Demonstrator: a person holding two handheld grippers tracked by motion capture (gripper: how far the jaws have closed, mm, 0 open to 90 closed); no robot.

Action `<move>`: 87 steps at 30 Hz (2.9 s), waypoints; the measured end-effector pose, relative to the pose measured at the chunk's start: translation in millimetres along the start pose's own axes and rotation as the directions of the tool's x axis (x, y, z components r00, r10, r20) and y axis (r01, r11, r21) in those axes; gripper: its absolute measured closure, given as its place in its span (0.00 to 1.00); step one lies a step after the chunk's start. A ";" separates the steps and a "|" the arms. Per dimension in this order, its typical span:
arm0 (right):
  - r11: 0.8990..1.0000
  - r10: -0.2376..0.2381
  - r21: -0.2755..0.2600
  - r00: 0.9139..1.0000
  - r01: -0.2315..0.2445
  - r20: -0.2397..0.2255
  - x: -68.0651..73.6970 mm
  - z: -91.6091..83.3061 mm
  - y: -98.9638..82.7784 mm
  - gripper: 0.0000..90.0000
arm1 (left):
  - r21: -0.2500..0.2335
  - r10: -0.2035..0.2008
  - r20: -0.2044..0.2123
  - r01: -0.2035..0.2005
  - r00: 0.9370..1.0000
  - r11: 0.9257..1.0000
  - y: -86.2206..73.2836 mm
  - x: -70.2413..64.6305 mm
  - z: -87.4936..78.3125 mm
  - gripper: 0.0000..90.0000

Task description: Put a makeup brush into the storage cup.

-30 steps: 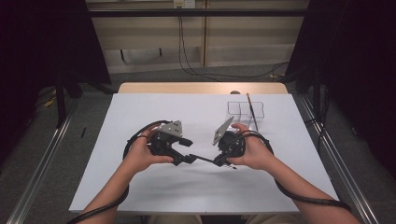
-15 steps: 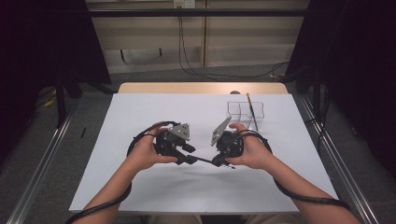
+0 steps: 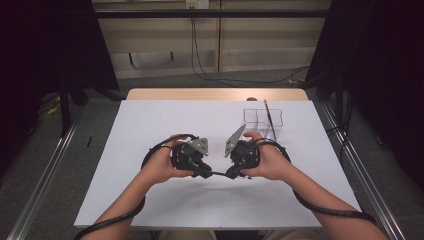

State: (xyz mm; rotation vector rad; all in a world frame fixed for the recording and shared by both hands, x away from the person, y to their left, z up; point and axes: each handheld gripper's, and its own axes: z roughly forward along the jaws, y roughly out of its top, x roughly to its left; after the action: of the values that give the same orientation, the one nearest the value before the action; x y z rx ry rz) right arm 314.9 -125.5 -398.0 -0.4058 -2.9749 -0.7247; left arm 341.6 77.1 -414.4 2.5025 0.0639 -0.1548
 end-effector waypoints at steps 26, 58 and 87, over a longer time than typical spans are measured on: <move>0.992 -0.004 -0.124 1.000 0.001 -0.020 -4.7 -14.3 4.5 0.78 | 0.042 -0.031 0.059 0.028 0.998 0.999 -1.8 -2.9 13.2 0.93; 0.785 0.173 -0.596 0.984 -0.169 -0.050 -20.7 -22.3 -43.2 0.19 | -0.022 -0.095 0.049 0.097 0.994 0.995 -15.1 -1.6 7.4 0.93; 0.672 0.215 -0.719 0.976 -0.178 -0.041 -19.2 -19.6 -50.2 0.15 | -0.186 -0.162 0.054 0.169 0.985 0.968 -28.0 1.4 0.5 0.93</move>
State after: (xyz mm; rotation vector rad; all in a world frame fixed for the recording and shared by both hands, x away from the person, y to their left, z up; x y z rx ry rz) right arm 319.9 -182.1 -405.1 -0.7649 -2.4733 -1.8659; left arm 340.6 99.3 -431.4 2.3016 0.2602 -0.2536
